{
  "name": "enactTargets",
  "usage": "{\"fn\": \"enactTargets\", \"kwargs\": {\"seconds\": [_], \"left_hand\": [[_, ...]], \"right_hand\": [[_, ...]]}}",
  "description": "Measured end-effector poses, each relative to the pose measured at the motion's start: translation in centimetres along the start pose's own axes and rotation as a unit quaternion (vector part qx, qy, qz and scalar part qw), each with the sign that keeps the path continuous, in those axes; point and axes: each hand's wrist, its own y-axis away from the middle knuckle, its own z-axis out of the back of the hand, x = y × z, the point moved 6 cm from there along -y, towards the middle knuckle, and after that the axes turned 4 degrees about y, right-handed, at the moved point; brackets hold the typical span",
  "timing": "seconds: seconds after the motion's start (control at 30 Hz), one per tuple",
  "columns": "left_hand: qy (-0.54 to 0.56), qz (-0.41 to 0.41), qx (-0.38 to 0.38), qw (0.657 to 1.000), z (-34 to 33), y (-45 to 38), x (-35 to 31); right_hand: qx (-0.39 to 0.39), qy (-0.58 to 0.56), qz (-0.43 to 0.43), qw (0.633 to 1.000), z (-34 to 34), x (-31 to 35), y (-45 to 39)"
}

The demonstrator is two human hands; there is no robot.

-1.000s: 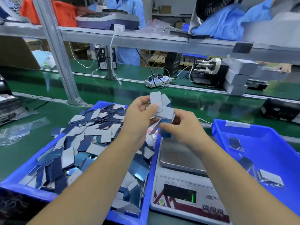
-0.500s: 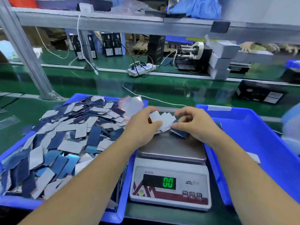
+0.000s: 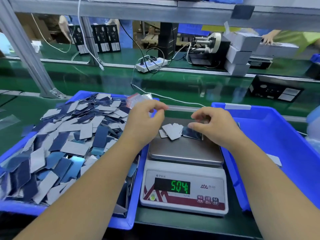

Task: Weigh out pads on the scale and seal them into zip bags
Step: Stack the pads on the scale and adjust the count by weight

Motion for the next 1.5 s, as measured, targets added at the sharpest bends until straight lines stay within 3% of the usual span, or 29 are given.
{"fn": "enactTargets", "kwargs": {"seconds": [0.13,0.37,0.47,0.57,0.7,0.87,1.03,1.5], "left_hand": [[0.113,0.036,-0.046,0.992,1.1,-0.1,0.5],[0.116,0.068,-0.014,0.991,0.6,-0.9,0.5],[0.058,0.080,0.075,0.992,0.2,-1.4,-0.1],[-0.073,0.081,0.183,0.977,-0.1,-1.6,-0.5],[-0.203,0.106,0.242,0.943,0.9,-1.9,0.2],[-0.219,0.129,0.262,0.931,0.9,-1.8,1.2],[-0.168,0.110,0.224,0.954,-0.5,-1.5,1.6],[-0.204,0.124,0.267,0.934,-1.3,-0.8,1.7]], "right_hand": [[0.006,-0.002,-0.012,1.000,-0.2,-0.6,-0.1],[-0.004,-0.005,0.005,1.000,-0.1,-0.5,-0.2],[-0.009,-0.008,0.006,1.000,0.0,-0.6,-0.2],[-0.007,-0.006,0.005,1.000,0.1,-0.7,-0.3],[0.003,0.002,-0.001,1.000,0.1,-0.8,-0.3],[0.024,0.033,-0.018,0.999,-0.1,-0.8,-0.1],[0.045,0.060,-0.012,0.997,0.0,-0.6,0.1],[0.129,0.075,-0.045,0.988,-0.5,-1.3,0.4]]}}
